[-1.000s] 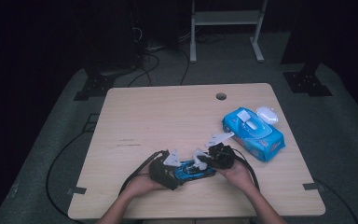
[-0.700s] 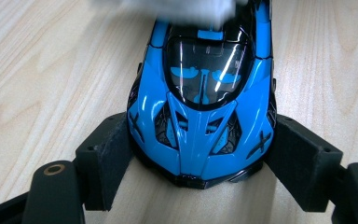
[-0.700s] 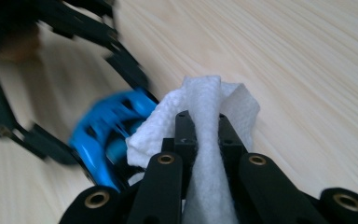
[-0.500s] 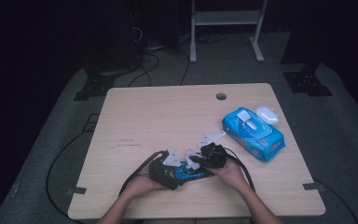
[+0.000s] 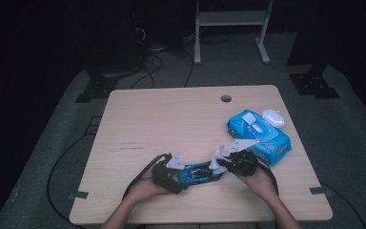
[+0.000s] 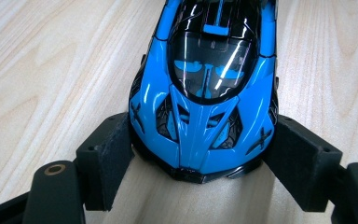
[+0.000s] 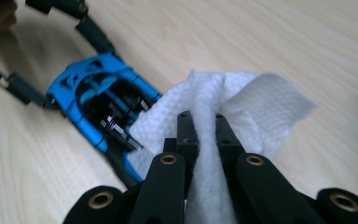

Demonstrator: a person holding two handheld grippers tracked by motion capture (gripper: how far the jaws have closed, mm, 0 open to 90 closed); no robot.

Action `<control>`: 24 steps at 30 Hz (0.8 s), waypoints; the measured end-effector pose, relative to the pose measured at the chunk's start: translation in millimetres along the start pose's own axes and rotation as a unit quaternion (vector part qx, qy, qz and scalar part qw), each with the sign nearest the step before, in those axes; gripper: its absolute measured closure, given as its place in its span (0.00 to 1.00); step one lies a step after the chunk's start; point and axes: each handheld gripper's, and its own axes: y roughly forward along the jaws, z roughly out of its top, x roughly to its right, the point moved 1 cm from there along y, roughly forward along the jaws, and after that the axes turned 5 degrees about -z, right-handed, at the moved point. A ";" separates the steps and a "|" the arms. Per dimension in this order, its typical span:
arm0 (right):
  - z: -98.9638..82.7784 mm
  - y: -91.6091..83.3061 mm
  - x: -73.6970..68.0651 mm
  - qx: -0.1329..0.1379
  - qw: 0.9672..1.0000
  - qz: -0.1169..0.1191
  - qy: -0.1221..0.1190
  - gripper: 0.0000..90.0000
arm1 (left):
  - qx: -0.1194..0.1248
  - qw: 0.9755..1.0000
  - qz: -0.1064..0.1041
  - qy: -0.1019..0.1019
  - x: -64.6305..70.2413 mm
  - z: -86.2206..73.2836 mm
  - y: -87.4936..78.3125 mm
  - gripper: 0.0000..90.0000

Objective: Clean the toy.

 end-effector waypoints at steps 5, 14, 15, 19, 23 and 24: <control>1.2 17.2 -0.1 -0.017 1.000 0.007 0.002 0.94 | 0.002 1.000 0.000 0.001 -0.2 -0.4 0.0 0.28; -22.6 -29.9 -5.4 -0.005 1.000 0.016 0.003 0.95 | 0.000 1.000 0.001 0.002 -0.2 -0.5 -0.4 0.28; -25.5 -34.3 -6.5 -0.008 1.000 0.022 0.004 0.95 | 0.000 1.000 0.002 0.003 -0.2 -0.2 -0.1 0.28; -27.9 -30.4 -11.1 -0.027 0.999 0.030 -0.010 0.89 | 0.000 1.000 0.002 0.001 0.2 0.0 0.1 0.28; -19.7 -21.0 -13.4 -0.018 0.999 0.023 -0.025 0.70 | 0.001 1.000 0.001 0.000 0.1 -0.2 0.2 0.28; -16.4 -18.0 -14.2 -0.014 0.999 0.020 -0.029 0.68 | 0.002 1.000 0.001 0.001 0.1 -0.1 0.2 0.28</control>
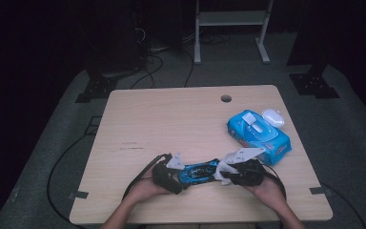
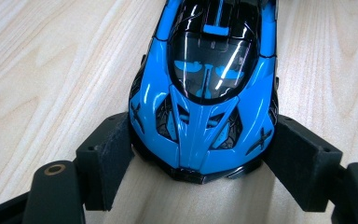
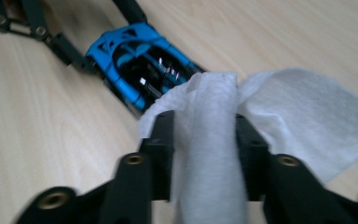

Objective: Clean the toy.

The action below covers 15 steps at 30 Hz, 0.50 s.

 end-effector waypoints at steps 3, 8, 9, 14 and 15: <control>7.8 11.1 0.7 -0.007 1.000 -0.003 -0.006 0.66 | 0.001 1.000 0.000 -0.001 -0.2 -0.7 -0.4 0.28; 7.1 24.4 4.1 -0.005 1.000 -0.022 0.017 0.81 | -0.001 1.000 0.001 0.001 -0.1 -0.2 -0.3 0.28; 6.1 23.9 3.0 -0.003 1.000 -0.024 0.013 0.85 | -0.001 1.000 0.001 0.000 -0.1 -0.2 -0.2 0.28; 6.0 16.6 1.4 -0.007 1.000 -0.021 0.006 0.92 | 0.000 1.000 0.001 -0.001 0.2 0.1 0.2 0.28; 8.3 14.8 -2.9 -0.001 1.000 -0.012 -0.002 0.92 | 0.001 1.000 0.001 -0.001 0.2 0.1 0.3 0.28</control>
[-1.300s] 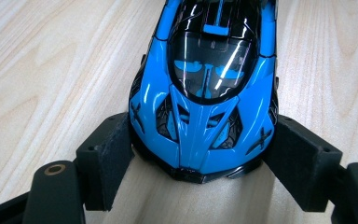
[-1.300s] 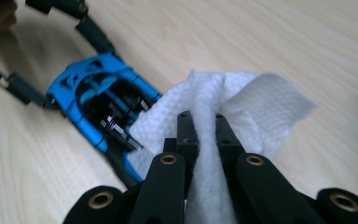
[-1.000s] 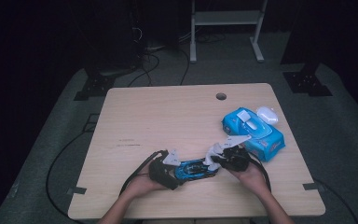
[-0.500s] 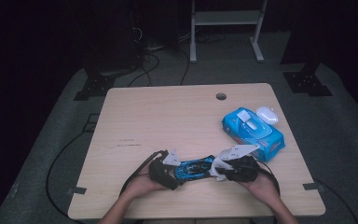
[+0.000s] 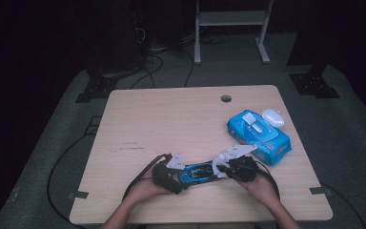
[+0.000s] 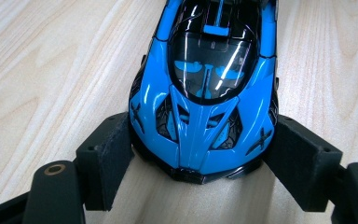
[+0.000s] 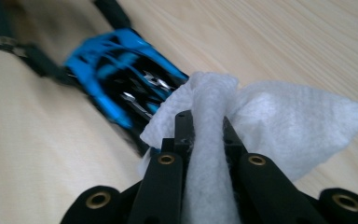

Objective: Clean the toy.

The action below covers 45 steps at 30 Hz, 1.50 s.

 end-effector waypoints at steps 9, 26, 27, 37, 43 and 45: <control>33.9 37.7 -45.0 0.002 0.997 0.076 -0.029 0.92 | -0.003 1.000 0.000 0.001 0.7 0.9 0.0 0.28; 56.0 69.0 -58.8 -0.019 0.995 0.095 -0.008 0.92 | 0.007 1.000 0.001 -0.003 1.4 0.1 1.1 0.28; 58.1 70.2 -61.5 -0.020 0.996 0.089 -0.018 0.92 | 0.007 1.000 0.001 -0.003 1.4 -0.2 1.1 0.28; 58.8 71.3 -37.0 -0.012 0.998 0.039 0.042 0.93 | 0.009 1.000 0.002 -0.003 0.9 -1.5 0.6 0.28; 66.3 75.8 -43.1 -0.017 0.999 0.048 0.018 0.92 | 0.008 1.000 0.004 -0.004 1.2 -0.8 0.9 0.28; 61.7 70.9 -32.1 -0.019 0.999 0.026 0.032 0.92 | 0.010 1.000 0.003 -0.007 1.4 -0.9 1.1 0.28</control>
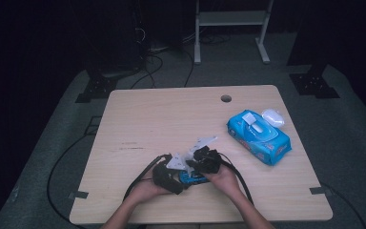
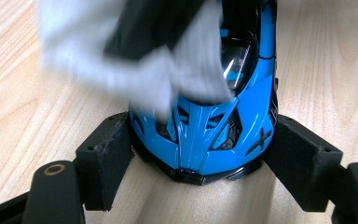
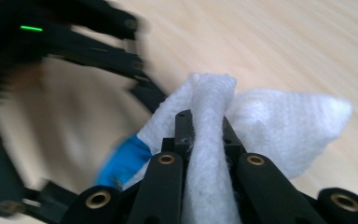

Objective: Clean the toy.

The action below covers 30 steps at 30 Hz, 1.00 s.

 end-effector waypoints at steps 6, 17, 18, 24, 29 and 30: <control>-5.6 -1.9 -3.6 0.002 1.000 0.027 0.006 0.93 | 0.001 1.000 -0.003 -0.001 -0.3 0.0 0.3 0.28; -8.3 -10.6 0.7 0.000 1.000 0.023 0.005 0.93 | 0.000 1.000 -0.001 0.001 -0.2 -0.3 0.0 0.28; -9.8 -12.5 2.8 0.001 1.000 0.025 0.008 0.93 | 0.000 1.000 -0.002 0.000 -0.2 -0.4 0.0 0.28; -6.9 -1.8 -25.2 -0.010 0.998 0.060 -0.026 0.93 | 0.000 1.000 -0.002 0.000 -0.2 0.2 0.2 0.28; -8.9 -11.5 -17.7 -0.010 0.999 0.046 -0.028 0.93 | 0.000 1.000 -0.002 0.000 -0.3 -0.1 0.1 0.28; -11.2 -17.6 -12.0 -0.008 0.999 0.037 -0.023 0.93 | 0.000 1.000 -0.003 0.002 -0.4 0.0 0.1 0.28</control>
